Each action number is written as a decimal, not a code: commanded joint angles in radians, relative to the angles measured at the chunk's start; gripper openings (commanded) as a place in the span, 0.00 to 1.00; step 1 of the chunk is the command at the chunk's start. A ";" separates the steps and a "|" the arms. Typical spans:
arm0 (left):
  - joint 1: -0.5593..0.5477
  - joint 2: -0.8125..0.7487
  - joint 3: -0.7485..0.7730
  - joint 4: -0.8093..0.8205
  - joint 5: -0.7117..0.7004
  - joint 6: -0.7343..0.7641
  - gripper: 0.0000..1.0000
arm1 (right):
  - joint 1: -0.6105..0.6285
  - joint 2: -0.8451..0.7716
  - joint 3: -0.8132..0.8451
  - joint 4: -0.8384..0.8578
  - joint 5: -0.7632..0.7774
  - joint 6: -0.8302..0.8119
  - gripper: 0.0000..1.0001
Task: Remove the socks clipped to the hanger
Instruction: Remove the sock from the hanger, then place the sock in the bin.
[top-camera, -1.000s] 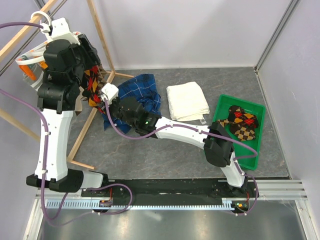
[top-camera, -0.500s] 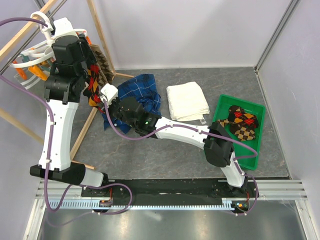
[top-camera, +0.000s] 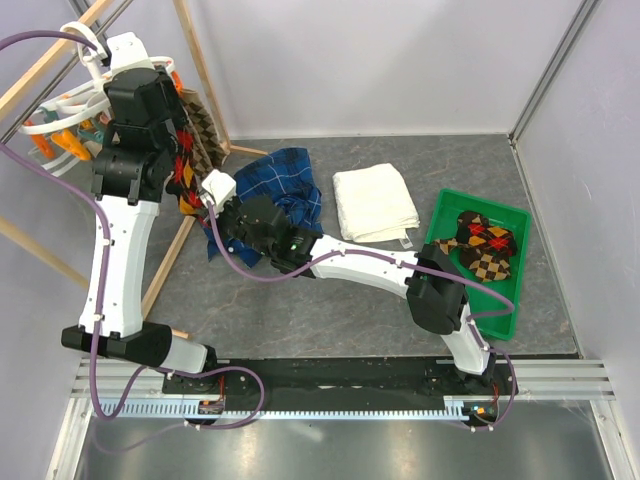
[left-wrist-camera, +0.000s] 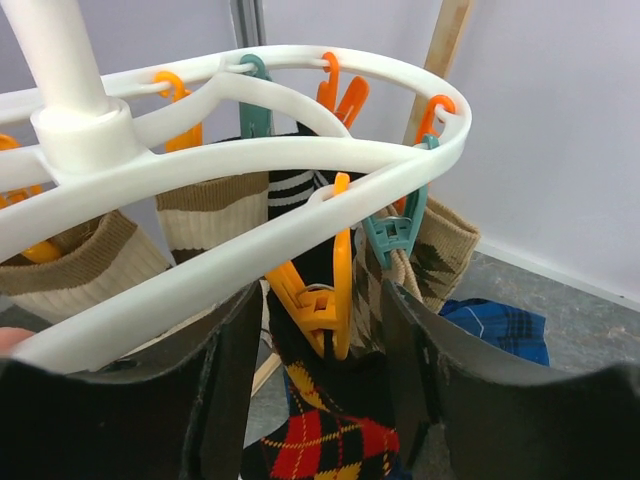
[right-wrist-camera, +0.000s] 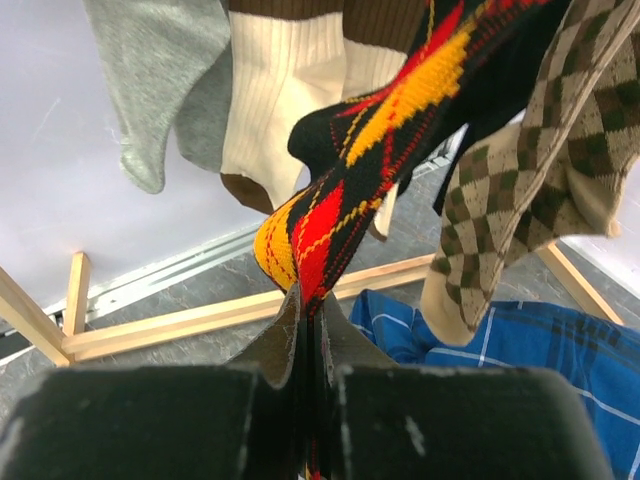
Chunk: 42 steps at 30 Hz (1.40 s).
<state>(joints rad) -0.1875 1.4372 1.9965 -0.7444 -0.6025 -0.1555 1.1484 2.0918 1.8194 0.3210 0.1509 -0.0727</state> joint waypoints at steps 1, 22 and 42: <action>0.000 0.006 0.025 0.083 -0.036 0.047 0.53 | 0.005 -0.042 -0.014 0.043 -0.011 -0.016 0.00; -0.001 -0.038 -0.050 0.111 0.041 0.088 0.02 | -0.006 -0.182 -0.126 -0.088 0.148 0.073 0.00; 0.000 -0.198 -0.235 0.103 0.170 0.077 0.18 | -0.545 -0.795 -0.377 -0.826 0.533 0.226 0.00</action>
<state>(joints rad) -0.1860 1.2678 1.7912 -0.6250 -0.4709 -0.0925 0.6914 1.3487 1.4658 -0.3477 0.6037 0.1459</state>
